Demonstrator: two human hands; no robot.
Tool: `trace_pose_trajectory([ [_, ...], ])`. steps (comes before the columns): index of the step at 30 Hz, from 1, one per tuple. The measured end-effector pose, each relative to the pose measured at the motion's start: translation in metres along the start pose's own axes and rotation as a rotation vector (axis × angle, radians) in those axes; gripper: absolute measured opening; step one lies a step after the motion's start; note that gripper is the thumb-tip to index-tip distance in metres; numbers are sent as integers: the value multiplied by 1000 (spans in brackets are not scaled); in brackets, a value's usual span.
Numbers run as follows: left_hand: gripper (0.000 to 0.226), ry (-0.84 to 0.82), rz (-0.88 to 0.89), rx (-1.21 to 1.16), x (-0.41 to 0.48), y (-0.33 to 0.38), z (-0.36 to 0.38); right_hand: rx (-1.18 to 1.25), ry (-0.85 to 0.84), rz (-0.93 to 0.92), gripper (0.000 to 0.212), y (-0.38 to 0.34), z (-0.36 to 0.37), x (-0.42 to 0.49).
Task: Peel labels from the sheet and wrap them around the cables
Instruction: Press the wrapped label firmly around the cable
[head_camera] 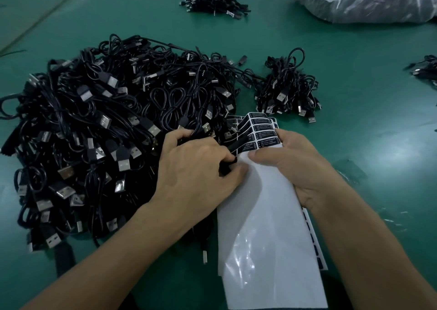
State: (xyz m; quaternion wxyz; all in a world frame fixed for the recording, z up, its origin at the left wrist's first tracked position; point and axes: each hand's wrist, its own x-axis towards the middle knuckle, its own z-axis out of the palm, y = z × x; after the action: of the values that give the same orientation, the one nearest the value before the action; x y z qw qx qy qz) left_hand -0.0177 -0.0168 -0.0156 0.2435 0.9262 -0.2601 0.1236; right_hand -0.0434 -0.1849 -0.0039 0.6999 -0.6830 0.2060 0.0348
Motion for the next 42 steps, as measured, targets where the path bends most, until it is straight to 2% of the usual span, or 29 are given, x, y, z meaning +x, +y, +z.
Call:
trace_pose_trajectory([
  [5, 32, 7, -13, 1, 0, -1, 1, 42, -9, 4, 17, -1, 3, -3],
  [8, 29, 11, -21, 12, 1, -2, 2, 91, 12, 8, 29, -2, 6, -5],
  [12, 23, 9, -20, 8, 0, -4, 2, 67, 16, 5, 33, -2, 7, -5],
  [16, 25, 14, -26, 18, 1, -3, 1, 8, 4, -12, 20, -3, 8, -4],
  [27, 21, 40, -17, 58, 2, -7, 3, 25, 34, -20, 24, 0, 7, -3],
  [30, 21, 53, -5, 43, 1, -7, 3, -23, 26, -38, 20, 2, 8, 0],
  [32, 20, 71, 3, 11, 0, -7, 2, -94, 74, -85, 25, 4, 8, 1],
  [37, 20, 124, -24, -152, 4, -11, -5, -538, 263, -308, 36, 7, 7, -5],
  [39, 21, 159, -41, -194, 6, -13, -7, -651, 273, -283, 45, 8, 7, -6],
  [42, 22, 192, -33, -237, 7, -15, -6, -955, 296, -150, 65, 7, 9, -9],
])
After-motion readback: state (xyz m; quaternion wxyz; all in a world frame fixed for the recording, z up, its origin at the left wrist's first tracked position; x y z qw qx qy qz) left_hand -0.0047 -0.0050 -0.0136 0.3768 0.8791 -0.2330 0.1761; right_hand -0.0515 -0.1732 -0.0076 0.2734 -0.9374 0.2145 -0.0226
